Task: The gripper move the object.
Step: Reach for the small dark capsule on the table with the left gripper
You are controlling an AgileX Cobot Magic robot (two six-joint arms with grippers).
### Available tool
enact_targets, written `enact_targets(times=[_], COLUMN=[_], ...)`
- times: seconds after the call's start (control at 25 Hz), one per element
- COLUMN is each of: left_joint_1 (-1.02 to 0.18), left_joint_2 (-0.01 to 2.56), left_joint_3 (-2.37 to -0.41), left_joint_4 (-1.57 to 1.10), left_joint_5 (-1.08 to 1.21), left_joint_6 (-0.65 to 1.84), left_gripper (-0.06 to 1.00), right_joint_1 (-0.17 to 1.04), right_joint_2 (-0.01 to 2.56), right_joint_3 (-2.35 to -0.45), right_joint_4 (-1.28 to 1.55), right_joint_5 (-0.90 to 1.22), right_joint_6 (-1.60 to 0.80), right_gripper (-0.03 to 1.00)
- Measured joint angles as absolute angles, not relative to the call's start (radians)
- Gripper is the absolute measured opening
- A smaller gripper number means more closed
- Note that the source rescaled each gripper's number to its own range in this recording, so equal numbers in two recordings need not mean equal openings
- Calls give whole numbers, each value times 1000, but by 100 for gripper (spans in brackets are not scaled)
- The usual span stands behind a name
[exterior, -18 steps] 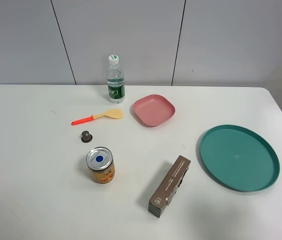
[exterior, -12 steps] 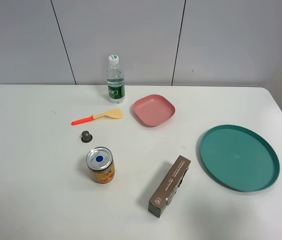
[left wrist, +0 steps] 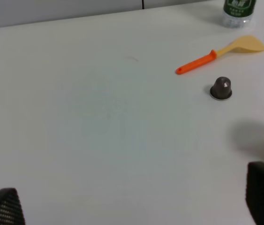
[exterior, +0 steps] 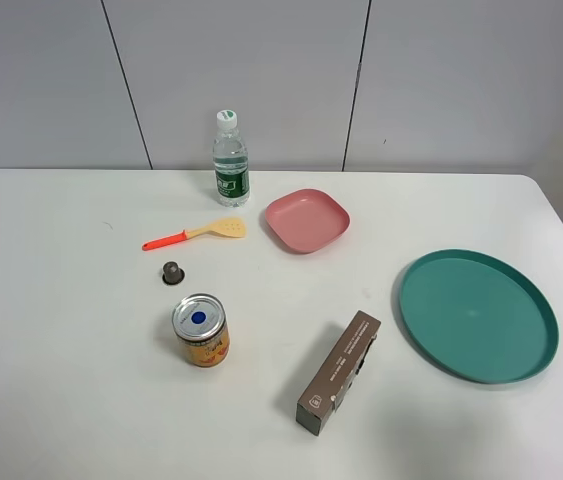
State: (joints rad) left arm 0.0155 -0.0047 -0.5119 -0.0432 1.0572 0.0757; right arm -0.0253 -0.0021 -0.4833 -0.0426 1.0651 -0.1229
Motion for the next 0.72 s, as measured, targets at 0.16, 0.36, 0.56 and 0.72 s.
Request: enact_targets(times=[0.16, 0.36, 0.56, 0.72], left_joint_1=[16, 16, 16, 16], left_joint_2=[-5, -5, -5, -5], left_joint_3=[-512, -512, -512, -512], left_joint_4=[-43, -43, -43, -43], left_joint_5=[1057, 1057, 1057, 1057], left_joint_6=[76, 76, 76, 76], left_gripper=[100, 100, 100, 100], right_joint_1=[-25, -25, -25, -25], right_joint_2=[-2, -2, -2, -2], right_joint_3=[-483, -483, -483, -483], right_joint_4=[-43, -43, -43, -43], right_joint_5=[1065, 1065, 1065, 1065], right_joint_6=[-123, -123, -123, -123], right_gripper=[100, 100, 100, 100])
